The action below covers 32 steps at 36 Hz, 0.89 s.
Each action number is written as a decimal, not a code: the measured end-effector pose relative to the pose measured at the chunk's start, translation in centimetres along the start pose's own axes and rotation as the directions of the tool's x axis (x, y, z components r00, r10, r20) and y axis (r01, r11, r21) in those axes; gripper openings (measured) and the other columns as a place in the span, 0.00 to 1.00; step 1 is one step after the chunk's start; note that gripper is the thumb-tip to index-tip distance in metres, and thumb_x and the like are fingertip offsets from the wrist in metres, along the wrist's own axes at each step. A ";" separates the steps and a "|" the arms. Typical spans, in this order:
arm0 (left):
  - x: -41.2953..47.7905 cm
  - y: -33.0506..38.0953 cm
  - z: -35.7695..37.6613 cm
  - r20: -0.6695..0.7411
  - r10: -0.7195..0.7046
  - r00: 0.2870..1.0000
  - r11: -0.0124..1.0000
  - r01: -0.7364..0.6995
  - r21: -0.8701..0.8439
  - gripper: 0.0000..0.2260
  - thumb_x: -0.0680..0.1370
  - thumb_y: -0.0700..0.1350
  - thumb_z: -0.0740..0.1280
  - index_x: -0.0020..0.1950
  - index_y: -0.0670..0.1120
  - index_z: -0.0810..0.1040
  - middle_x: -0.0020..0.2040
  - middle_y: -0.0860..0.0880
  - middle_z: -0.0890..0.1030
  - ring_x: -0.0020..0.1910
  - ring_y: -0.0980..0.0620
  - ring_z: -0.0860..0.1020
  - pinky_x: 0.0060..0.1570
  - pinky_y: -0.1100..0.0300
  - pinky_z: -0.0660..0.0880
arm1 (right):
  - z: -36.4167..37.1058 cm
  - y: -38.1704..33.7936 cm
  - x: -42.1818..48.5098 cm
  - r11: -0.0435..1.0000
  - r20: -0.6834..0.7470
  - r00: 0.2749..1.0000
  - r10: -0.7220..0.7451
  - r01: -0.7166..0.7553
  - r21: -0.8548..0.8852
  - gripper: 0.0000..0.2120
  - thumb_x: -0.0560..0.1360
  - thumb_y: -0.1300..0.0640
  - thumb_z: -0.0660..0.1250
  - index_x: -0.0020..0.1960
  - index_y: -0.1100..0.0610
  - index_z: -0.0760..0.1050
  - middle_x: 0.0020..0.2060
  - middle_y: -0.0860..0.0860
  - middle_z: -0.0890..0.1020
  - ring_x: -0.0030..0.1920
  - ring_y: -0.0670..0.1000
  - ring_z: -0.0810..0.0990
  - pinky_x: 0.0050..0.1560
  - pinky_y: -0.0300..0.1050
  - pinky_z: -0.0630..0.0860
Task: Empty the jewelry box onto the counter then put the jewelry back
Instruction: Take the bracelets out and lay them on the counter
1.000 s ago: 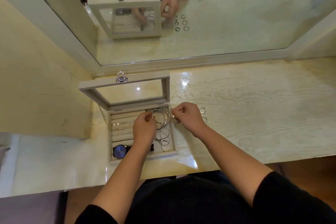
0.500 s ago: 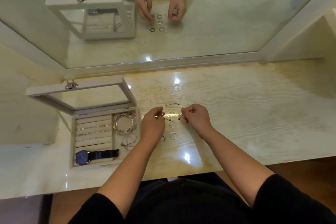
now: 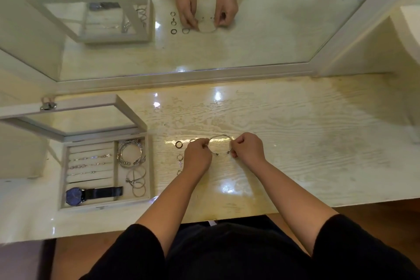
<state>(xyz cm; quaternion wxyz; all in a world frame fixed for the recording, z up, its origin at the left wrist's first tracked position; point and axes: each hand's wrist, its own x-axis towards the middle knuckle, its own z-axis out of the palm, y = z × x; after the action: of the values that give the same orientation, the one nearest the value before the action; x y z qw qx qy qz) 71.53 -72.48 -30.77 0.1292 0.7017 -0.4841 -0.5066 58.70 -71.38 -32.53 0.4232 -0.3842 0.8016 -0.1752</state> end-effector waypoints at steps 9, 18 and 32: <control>0.1 -0.1 0.6 0.033 0.056 0.998 0.979 -0.061 0.192 0.18 0.73 0.30 0.53 0.55 0.39 0.79 0.53 0.34 0.75 0.41 0.42 0.74 0.33 0.60 0.68 | 0.0 -0.3 0.4 0.998 0.048 0.997 0.062 -0.061 -0.025 0.11 0.73 0.66 0.62 0.40 0.70 0.80 0.26 0.57 0.80 0.27 0.49 0.77 0.40 0.41 0.77; -0.6 0.2 0.8 0.028 0.094 0.995 0.963 -0.098 0.253 0.09 0.71 0.28 0.52 0.38 0.34 0.71 0.35 0.44 0.61 0.27 0.53 0.58 0.25 0.63 0.52 | -0.2 -0.6 0.4 0.994 0.070 0.991 0.113 -0.112 -0.021 0.09 0.75 0.64 0.62 0.47 0.67 0.79 0.23 0.50 0.76 0.24 0.44 0.74 0.36 0.37 0.74; -1.1 0.1 0.6 0.069 0.080 0.994 0.953 -0.096 0.288 0.10 0.75 0.32 0.53 0.52 0.34 0.72 0.51 0.34 0.69 0.47 0.38 0.73 0.45 0.52 0.71 | 0.0 0.0 -0.1 0.998 0.016 0.999 0.029 -0.028 -0.054 0.13 0.73 0.63 0.63 0.37 0.70 0.80 0.23 0.51 0.76 0.24 0.45 0.73 0.36 0.39 0.74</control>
<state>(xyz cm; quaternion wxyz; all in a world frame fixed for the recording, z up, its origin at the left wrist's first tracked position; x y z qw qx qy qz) 70.92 -71.47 -30.31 0.0334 0.6761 -0.5875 -0.4434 58.75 -71.31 -32.42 0.4220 -0.3855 0.8078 -0.1440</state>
